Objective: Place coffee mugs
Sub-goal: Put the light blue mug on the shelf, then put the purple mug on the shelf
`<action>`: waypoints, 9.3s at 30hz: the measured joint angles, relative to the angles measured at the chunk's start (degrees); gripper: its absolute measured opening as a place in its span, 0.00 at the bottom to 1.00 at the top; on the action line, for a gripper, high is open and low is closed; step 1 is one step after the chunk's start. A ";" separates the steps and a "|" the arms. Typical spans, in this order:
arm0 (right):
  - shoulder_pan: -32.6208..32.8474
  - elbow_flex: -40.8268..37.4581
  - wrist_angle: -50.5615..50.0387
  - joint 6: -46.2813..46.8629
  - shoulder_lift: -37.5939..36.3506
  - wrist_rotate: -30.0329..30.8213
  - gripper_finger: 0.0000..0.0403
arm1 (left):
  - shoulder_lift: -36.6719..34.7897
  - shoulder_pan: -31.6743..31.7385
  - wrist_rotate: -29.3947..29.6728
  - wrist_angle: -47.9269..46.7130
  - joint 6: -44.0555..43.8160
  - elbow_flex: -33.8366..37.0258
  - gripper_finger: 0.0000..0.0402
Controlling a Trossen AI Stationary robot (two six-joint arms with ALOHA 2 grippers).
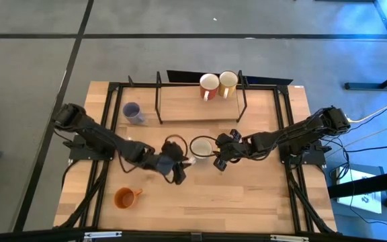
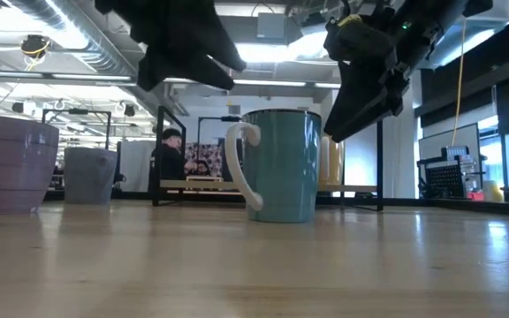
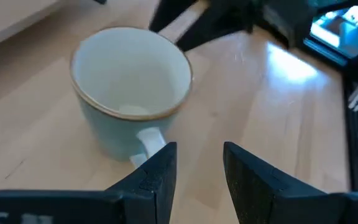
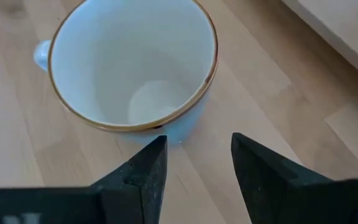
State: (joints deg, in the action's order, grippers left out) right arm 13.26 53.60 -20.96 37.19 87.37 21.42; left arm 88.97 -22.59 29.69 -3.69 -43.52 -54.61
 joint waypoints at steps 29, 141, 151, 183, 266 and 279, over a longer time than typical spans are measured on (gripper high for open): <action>-0.02 0.00 -0.18 -0.17 -0.04 1.45 0.41 | 15.34 -0.06 11.68 10.19 3.58 0.02 0.31; 6.60 -0.02 -28.60 -14.64 -45.99 6.02 0.41 | 16.50 39.67 5.21 -8.77 10.23 -19.02 0.33; 6.60 -0.02 -28.60 -14.64 -45.99 6.00 0.41 | 11.18 39.57 3.70 -13.02 11.21 -19.02 0.35; 6.64 0.00 -29.43 -15.41 -45.90 3.42 0.41 | -14.25 11.96 -33.72 -48.38 -26.72 -18.99 0.35; 6.64 -13.52 -17.41 -6.98 -45.88 -7.57 0.41 | 28.91 5.33 -26.61 -60.95 70.33 -50.25 0.04; 6.64 -16.24 -15.11 -4.66 -45.88 -6.72 0.41 | 34.16 5.35 -24.50 -66.10 85.78 -50.33 0.04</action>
State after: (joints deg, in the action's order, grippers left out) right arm 19.90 37.36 -36.07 32.53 41.50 14.70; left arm 123.13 -17.24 5.19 -69.79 42.25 -104.94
